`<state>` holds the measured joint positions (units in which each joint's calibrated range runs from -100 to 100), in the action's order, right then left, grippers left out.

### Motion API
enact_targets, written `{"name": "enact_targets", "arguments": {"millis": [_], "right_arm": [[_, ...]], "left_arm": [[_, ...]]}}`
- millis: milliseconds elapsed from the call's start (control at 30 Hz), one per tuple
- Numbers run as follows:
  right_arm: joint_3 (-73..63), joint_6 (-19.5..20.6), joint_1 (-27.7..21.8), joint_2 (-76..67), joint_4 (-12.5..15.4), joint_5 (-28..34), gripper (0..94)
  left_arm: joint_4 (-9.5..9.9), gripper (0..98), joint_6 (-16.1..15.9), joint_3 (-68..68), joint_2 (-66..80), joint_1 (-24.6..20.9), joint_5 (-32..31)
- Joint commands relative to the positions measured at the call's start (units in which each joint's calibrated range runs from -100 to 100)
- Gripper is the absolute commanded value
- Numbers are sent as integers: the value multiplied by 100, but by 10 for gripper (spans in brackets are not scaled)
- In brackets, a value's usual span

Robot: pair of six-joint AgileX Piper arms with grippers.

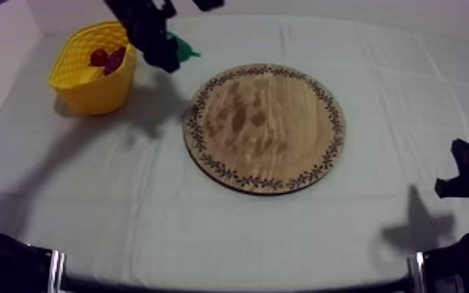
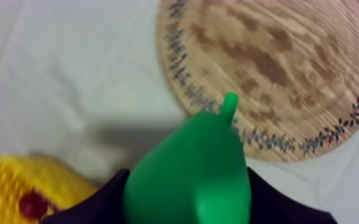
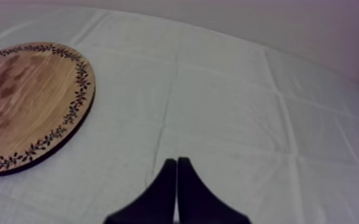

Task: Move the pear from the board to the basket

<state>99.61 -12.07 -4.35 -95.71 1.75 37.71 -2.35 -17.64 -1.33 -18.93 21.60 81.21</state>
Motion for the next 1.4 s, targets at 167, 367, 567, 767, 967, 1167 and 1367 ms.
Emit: {"name": "enact_targets", "arguments": {"millis": [167, 367, 567, 767, 967, 1167, 1367], "right_arm": [[5, -2, -1, -5, -2, -5, 3], [5, -2, -1, -5, -2, -5, 3], [5, -5, -1, -5, -2, -5, 3], [5, -3, -1, -5, -2, -5, 3], [5, -2, -1, -5, -2, -5, 3], [5, -1, -1, -5, -2, -5, 3], [5, -2, -1, -5, -2, -5, 3]], "left_arm": [[353, 545, 781, 871, 1732, -234, 108], [472, 540, 1384, 876, 2107, -574, 85], [599, 531, 1654, 509, 1932, -968, -44], [671, 521, 1728, 307, 1389, -1204, -432], [717, 513, 1834, 40, 578, -1234, -557], [794, 509, 1952, -470, -400, -1288, -711], [901, 494, 2082, -1018, -1242, -1391, -987]]}}
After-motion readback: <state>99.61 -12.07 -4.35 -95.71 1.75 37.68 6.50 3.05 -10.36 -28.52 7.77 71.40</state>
